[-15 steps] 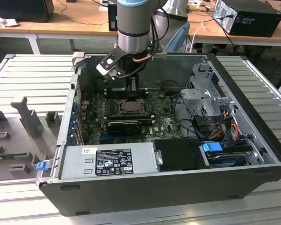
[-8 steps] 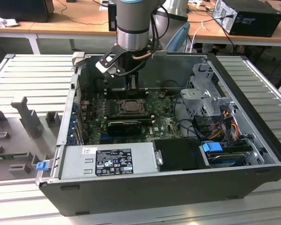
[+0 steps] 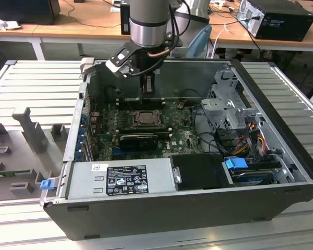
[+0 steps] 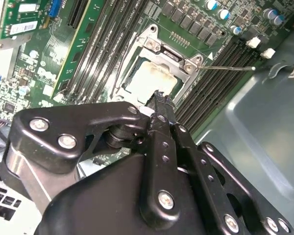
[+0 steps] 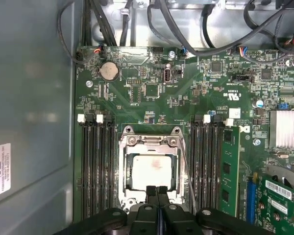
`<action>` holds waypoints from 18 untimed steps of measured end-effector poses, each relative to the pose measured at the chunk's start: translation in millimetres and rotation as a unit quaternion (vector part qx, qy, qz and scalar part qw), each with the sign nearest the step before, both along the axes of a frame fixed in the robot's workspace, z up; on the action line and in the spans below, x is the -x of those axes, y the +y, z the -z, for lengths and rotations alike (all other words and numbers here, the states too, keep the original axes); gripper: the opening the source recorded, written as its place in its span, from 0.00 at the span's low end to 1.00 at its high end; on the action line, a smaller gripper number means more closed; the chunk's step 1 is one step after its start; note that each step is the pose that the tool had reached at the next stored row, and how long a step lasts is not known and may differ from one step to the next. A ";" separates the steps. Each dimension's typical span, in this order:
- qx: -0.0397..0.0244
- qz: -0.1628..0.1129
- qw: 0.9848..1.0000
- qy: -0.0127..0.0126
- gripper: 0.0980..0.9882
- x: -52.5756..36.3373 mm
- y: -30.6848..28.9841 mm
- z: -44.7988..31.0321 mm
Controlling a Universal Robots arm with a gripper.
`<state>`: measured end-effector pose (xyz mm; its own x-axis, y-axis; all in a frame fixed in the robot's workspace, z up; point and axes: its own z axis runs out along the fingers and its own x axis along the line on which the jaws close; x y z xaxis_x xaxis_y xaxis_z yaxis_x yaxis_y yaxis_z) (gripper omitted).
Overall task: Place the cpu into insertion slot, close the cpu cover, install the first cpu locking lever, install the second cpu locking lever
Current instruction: 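Install the first cpu locking lever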
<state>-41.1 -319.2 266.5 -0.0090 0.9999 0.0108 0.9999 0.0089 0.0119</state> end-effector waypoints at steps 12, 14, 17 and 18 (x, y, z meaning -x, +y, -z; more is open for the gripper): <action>0.000 -0.023 1.000 0.000 0.01 0.1 0.0 -12.9; 0.000 -0.029 1.000 0.000 0.01 0.3 0.0 -12.6; 0.000 -0.046 0.999 0.000 0.01 0.7 0.0 -11.9; 0.000 -0.055 0.999 0.000 0.01 0.7 0.0 -11.9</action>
